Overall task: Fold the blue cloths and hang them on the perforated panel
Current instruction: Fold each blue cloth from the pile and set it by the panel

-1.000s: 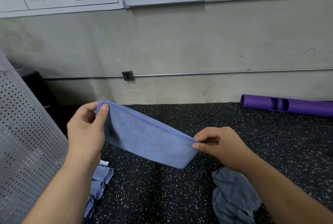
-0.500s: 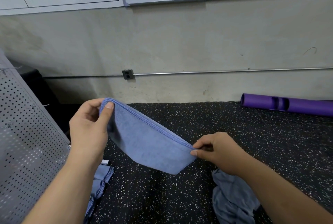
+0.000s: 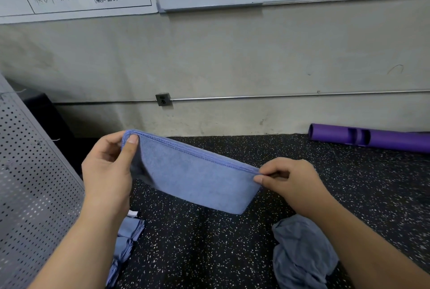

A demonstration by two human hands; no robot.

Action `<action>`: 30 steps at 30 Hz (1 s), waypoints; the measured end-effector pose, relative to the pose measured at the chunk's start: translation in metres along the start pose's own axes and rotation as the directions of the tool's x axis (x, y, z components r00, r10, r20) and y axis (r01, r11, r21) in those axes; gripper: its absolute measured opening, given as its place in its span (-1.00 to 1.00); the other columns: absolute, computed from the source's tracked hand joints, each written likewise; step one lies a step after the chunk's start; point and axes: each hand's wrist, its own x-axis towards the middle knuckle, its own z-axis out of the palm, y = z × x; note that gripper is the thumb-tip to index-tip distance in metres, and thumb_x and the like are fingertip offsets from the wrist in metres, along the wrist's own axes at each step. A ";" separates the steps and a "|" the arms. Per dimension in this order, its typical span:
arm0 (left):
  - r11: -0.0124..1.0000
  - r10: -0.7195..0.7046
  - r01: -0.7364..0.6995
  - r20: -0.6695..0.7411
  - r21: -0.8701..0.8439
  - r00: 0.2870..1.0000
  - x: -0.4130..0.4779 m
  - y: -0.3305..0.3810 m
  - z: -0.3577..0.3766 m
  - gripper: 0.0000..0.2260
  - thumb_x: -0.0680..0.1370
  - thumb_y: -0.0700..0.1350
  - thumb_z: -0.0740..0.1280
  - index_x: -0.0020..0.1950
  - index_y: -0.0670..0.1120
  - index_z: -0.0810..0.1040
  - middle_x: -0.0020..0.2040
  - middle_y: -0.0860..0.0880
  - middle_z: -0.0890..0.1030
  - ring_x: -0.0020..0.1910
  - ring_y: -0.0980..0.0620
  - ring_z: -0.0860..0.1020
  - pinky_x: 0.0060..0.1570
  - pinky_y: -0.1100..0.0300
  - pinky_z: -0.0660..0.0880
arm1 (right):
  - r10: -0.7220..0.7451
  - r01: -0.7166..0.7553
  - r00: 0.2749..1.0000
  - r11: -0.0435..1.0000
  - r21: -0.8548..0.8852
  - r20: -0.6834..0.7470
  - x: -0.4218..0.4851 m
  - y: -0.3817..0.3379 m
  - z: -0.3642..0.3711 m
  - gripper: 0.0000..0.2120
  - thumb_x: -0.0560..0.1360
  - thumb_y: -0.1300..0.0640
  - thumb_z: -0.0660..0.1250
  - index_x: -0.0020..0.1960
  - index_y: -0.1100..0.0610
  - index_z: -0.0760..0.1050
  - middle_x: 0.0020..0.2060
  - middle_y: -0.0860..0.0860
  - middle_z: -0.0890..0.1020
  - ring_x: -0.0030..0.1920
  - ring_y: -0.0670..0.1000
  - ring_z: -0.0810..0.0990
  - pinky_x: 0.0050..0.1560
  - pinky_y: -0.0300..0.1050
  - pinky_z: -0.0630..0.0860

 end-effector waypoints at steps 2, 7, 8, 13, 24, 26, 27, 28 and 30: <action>0.998 -0.050 0.049 -0.001 -0.032 0.999 0.001 -0.002 0.000 -0.90 0.64 -0.10 0.46 0.14 -0.07 0.69 -0.07 0.06 0.72 -0.01 0.03 0.64 0.06 0.07 0.60 | 0.013 -0.005 0.998 0.992 0.128 -0.062 0.001 -0.005 -0.002 -0.86 0.38 0.19 0.68 -0.14 0.01 0.77 -0.12 -0.07 0.78 -0.09 0.00 0.77 0.04 -0.13 0.69; 0.988 -0.131 0.133 0.032 -0.080 0.991 0.001 -0.010 0.002 -0.90 0.60 -0.04 0.49 0.08 -0.01 0.72 -0.07 0.02 0.69 0.01 -0.03 0.58 0.01 0.07 0.51 | 0.021 0.031 0.986 0.953 0.303 -0.167 0.002 -0.018 -0.014 -0.84 0.42 0.36 0.62 -0.07 0.17 0.76 -0.13 0.03 0.80 -0.10 0.03 0.78 0.01 -0.23 0.68; 0.985 -0.144 0.147 0.043 -0.087 0.989 0.001 -0.012 0.004 -0.86 0.58 -0.01 0.50 0.09 -0.02 0.72 -0.06 0.00 0.69 0.01 -0.03 0.57 0.01 0.08 0.50 | 0.028 0.033 0.982 0.948 0.317 -0.188 0.002 -0.019 -0.015 -0.85 0.43 0.37 0.61 -0.06 0.18 0.76 -0.13 0.03 0.80 -0.10 0.03 0.78 -0.01 -0.24 0.68; 0.979 -0.183 0.190 0.090 -0.075 0.979 0.000 -0.023 0.009 -0.85 0.61 -0.05 0.49 0.13 -0.07 0.71 -0.05 -0.08 0.66 -0.02 -0.04 0.55 -0.05 0.12 0.46 | 0.072 0.001 0.968 0.958 0.288 -0.242 0.002 -0.019 -0.020 -0.86 0.45 0.29 0.62 -0.04 0.12 0.74 -0.16 0.01 0.79 -0.11 0.07 0.78 -0.03 -0.20 0.69; 0.974 -0.203 0.211 0.090 -0.088 0.975 -0.003 -0.029 0.019 -0.96 0.63 -0.10 0.47 0.05 -0.04 0.68 -0.15 0.08 0.65 -0.18 0.17 0.54 -0.15 0.25 0.43 | 0.025 0.003 0.969 0.994 0.112 -0.245 0.005 -0.011 -0.030 -0.85 0.46 0.26 0.62 -0.08 0.07 0.70 -0.16 -0.06 0.78 -0.11 -0.01 0.77 -0.07 -0.29 0.65; 0.974 -0.202 0.211 0.104 -0.087 0.974 -0.002 -0.031 0.018 -0.94 0.62 -0.09 0.49 0.07 -0.03 0.69 -0.18 0.04 0.60 -0.20 0.12 0.50 -0.14 0.18 0.41 | 0.032 0.005 0.970 0.989 0.150 -0.241 0.006 -0.010 -0.031 -0.84 0.46 0.30 0.61 -0.07 0.10 0.69 -0.13 -0.04 0.79 -0.10 0.02 0.77 -0.02 -0.21 0.69; 0.974 -0.199 0.209 0.116 -0.088 0.973 -0.001 -0.032 0.018 -0.91 0.61 -0.08 0.49 0.09 -0.04 0.69 -0.22 0.05 0.57 -0.21 0.11 0.49 -0.13 0.16 0.40 | 0.038 0.009 0.968 0.983 0.185 -0.246 0.007 -0.010 -0.031 -0.84 0.46 0.32 0.60 -0.07 0.13 0.69 -0.12 -0.01 0.79 -0.09 0.04 0.77 0.00 -0.17 0.70; 0.974 -0.196 0.208 0.128 -0.090 0.972 -0.001 -0.033 0.018 -0.88 0.61 -0.07 0.49 0.12 -0.05 0.68 -0.27 0.08 0.55 -0.22 0.11 0.47 -0.13 0.14 0.39 | 0.045 0.014 0.965 0.975 0.224 -0.258 0.007 -0.010 -0.032 -0.84 0.46 0.35 0.60 -0.07 0.15 0.68 -0.11 0.01 0.79 -0.08 0.05 0.77 0.02 -0.16 0.70; 0.972 -0.194 0.210 0.152 -0.101 0.969 -0.002 -0.033 0.019 -0.78 0.58 -0.05 0.49 0.18 -0.10 0.66 -0.33 0.14 0.53 -0.24 0.11 0.44 -0.13 0.14 0.37 | 0.063 0.031 0.955 0.952 0.306 -0.291 0.009 -0.010 -0.032 -0.81 0.45 0.38 0.59 -0.04 0.19 0.66 -0.09 0.04 0.79 -0.06 0.04 0.77 0.04 -0.19 0.68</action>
